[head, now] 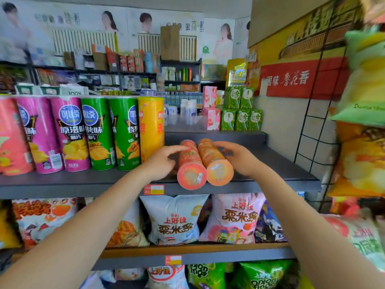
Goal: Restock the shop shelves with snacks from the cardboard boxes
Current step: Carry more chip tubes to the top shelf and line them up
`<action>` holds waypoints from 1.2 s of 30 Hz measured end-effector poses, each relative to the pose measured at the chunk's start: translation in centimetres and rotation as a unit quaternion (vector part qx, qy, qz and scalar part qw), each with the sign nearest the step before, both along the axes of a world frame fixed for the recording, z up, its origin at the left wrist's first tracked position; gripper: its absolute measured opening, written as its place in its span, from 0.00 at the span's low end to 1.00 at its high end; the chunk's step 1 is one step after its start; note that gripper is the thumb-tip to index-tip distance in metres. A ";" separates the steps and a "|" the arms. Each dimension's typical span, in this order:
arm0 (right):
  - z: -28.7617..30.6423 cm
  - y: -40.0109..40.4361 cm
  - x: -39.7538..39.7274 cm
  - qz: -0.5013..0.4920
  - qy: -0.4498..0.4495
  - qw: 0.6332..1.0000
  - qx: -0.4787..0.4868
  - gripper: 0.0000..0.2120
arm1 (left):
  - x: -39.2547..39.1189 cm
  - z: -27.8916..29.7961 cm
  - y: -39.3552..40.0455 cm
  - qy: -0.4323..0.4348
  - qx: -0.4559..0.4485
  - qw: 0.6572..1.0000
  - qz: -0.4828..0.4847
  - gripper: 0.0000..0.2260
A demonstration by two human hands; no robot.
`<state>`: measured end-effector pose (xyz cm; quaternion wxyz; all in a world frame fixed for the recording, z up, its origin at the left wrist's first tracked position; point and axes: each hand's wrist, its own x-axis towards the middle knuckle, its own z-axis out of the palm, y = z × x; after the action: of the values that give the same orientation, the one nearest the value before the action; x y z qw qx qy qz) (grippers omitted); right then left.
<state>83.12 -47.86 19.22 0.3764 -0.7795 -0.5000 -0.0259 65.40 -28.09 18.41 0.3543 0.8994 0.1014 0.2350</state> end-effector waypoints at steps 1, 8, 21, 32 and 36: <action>0.0 -0.1 0.5 0.017 -0.055 0.997 -0.042 0.29 | -0.2 0.2 0.3 0.025 0.082 0.996 -0.007 0.27; 2.0 -0.5 -0.8 -0.025 -0.383 0.898 -0.218 0.38 | 0.6 2.2 -0.4 0.071 0.462 0.884 -0.008 0.33; 3.3 1.4 0.4 0.047 0.124 0.978 0.161 0.24 | 3.0 4.3 -2.3 -0.132 -0.149 0.980 0.020 0.35; 0.3 3.2 0.6 -0.071 0.180 0.978 0.081 0.33 | 4.3 0.7 -3.5 -0.083 -0.077 0.984 0.139 0.34; 0.6 3.3 -0.8 -0.062 0.174 0.979 0.087 0.29 | 5.5 0.5 -2.3 -0.087 -0.055 0.969 0.224 0.32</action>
<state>82.28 -44.58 19.79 0.5214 -0.7661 -0.3733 0.0430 70.89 -30.35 18.92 0.3492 0.8089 0.2817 0.3800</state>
